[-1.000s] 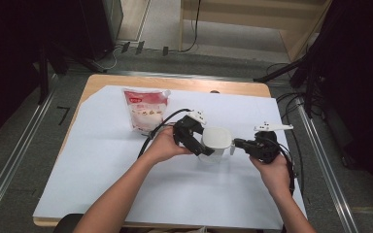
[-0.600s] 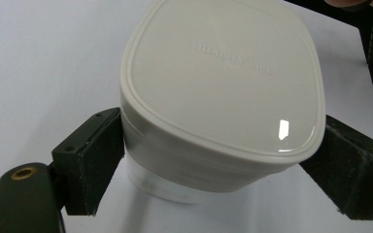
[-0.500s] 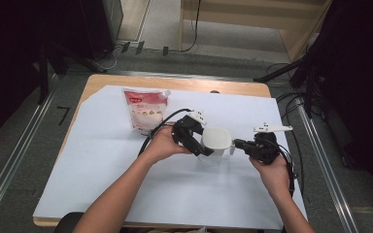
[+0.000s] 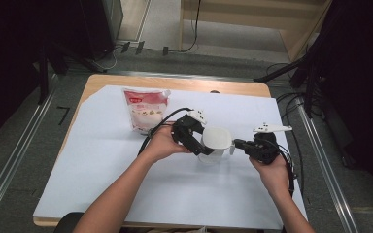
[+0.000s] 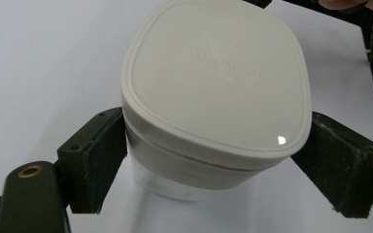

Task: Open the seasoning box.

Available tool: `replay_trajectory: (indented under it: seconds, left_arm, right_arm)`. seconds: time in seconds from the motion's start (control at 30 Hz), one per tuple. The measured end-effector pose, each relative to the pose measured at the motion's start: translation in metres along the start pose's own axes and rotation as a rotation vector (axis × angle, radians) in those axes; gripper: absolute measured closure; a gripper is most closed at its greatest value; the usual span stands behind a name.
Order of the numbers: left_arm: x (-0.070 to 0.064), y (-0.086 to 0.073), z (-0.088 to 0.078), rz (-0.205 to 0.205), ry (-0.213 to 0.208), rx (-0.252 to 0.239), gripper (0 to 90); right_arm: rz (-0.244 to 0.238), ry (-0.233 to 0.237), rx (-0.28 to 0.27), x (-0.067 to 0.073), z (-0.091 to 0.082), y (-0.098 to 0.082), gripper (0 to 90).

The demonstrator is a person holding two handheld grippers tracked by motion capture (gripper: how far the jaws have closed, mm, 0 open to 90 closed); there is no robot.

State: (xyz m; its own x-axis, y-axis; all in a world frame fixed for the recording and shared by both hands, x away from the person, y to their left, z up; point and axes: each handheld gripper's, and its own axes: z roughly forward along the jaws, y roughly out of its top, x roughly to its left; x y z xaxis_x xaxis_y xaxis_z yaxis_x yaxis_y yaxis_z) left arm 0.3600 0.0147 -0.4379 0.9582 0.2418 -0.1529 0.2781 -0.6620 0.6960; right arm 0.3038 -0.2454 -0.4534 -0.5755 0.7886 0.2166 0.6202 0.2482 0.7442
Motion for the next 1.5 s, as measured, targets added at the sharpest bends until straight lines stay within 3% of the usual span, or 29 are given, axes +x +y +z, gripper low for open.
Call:
replay_trajectory:
  seconds: [0.2,0.63,0.9,1.1,1.33,1.5]
  left_arm:
    - [0.001,0.001,-0.003,-0.017,-0.015,-0.007,16.2]
    - [-0.007,0.008,-0.008,0.020,0.024,-0.012,17.1]
    - [-0.006,0.008,-0.009,0.004,0.016,-0.006,17.1]
    - [-0.007,0.006,-0.008,0.022,0.020,-0.020,17.8]
    - [-0.007,0.006,-0.010,0.001,0.019,-0.009,17.6]
    - [-0.009,0.008,-0.014,0.009,0.030,-0.020,17.6]
  right_arm:
    - [-0.003,0.002,0.001,0.000,0.000,0.000,90.0]
    - [-0.006,-0.005,0.004,0.000,0.000,0.000,90.0]
    - [-0.007,-0.008,0.000,0.000,0.001,0.000,90.0]
    - [-0.007,-0.019,0.002,0.001,0.000,-0.001,90.0]
    - [-0.017,-0.017,-0.004,0.002,0.001,0.000,90.0]
    - [-0.017,-0.016,-0.001,0.002,0.001,0.000,90.0]
